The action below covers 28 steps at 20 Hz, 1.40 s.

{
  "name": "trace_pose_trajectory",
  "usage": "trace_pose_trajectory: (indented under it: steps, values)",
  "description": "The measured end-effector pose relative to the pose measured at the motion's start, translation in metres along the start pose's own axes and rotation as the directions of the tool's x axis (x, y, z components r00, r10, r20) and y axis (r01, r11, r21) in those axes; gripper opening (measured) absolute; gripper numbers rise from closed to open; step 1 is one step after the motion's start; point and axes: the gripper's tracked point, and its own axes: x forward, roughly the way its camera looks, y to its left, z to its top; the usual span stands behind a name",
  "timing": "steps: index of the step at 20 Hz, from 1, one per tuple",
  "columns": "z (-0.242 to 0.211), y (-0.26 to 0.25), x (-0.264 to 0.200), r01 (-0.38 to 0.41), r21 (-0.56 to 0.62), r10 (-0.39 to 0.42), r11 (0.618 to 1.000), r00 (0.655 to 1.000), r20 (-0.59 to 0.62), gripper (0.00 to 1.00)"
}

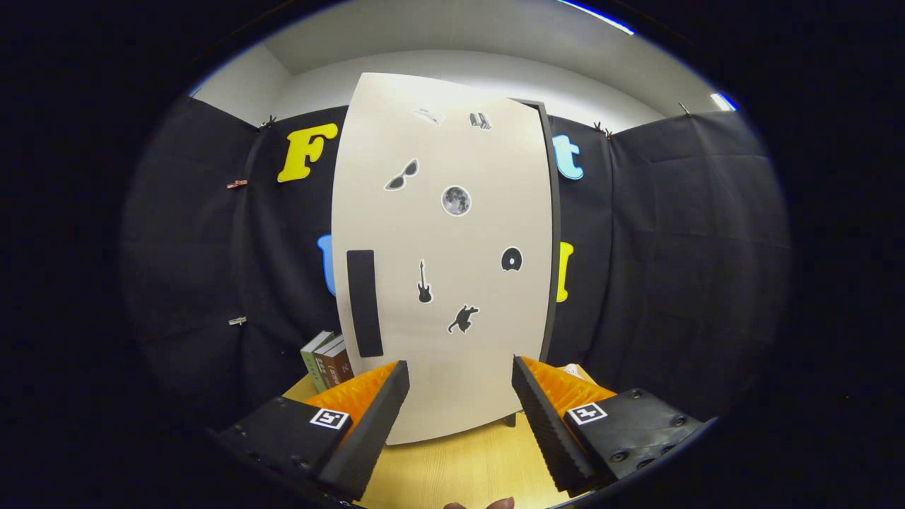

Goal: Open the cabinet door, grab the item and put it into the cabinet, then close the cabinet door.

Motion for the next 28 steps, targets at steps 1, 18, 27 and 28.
trace_pose_trajectory:
  steps: [1,18,27,28]
  values:
    - [0.0,-0.001,0.0,0.002,0.002,-0.002,1.0,1.0,0.002,0.96]
    - [-0.005,-0.005,-0.003,0.007,0.0,-0.007,1.0,1.0,0.003,0.96]
    - [-0.01,-0.008,-0.007,0.008,0.002,-0.008,1.0,1.0,0.0,0.96]
    - [-0.009,-0.008,-0.007,0.007,0.002,-0.007,1.0,1.0,0.0,0.96]
